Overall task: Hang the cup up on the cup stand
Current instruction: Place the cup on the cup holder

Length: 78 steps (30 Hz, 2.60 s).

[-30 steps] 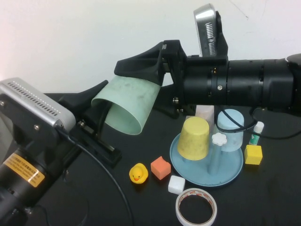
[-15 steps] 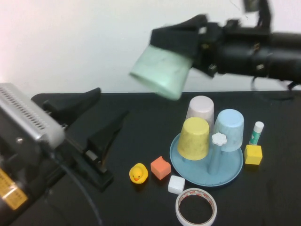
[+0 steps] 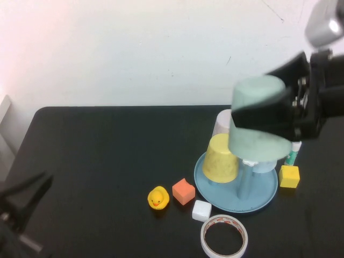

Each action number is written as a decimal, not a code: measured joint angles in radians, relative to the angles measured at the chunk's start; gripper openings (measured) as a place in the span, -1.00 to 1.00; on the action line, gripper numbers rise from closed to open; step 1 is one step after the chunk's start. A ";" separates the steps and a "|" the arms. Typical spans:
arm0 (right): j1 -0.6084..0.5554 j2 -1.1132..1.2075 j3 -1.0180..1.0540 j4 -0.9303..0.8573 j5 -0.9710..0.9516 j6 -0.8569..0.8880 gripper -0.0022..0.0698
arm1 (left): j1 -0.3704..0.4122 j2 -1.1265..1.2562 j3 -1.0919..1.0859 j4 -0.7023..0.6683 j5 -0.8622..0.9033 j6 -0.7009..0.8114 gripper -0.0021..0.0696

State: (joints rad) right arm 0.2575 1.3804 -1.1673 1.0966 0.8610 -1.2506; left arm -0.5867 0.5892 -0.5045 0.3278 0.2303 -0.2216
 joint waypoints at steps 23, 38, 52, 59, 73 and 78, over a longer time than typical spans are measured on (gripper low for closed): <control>-0.002 0.163 0.308 0.607 -0.433 -0.857 0.72 | 0.000 -0.087 0.002 -0.049 0.223 0.000 -0.94; -0.002 0.282 0.274 0.611 -0.384 -0.940 0.71 | 0.000 -0.087 0.002 -0.049 0.223 0.000 -0.94; -0.002 0.383 0.251 0.611 -0.371 -0.963 0.71 | 0.000 -0.087 0.002 -0.049 0.242 0.003 -0.94; -0.004 0.390 0.250 0.611 -0.379 -0.921 0.76 | 0.000 -0.087 0.002 -0.049 0.300 0.003 -0.94; -0.045 0.362 0.250 0.594 -0.389 -0.745 0.87 | 0.000 -0.301 0.002 -0.244 0.474 0.133 -0.94; -0.051 0.245 0.250 0.461 -0.306 -0.586 -0.08 | 0.000 -0.473 0.024 -0.275 0.537 0.141 -0.94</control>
State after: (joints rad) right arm 0.2065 1.6258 -0.9171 1.5572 0.5555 -1.8363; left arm -0.5867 0.1165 -0.4802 0.0526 0.7670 -0.0807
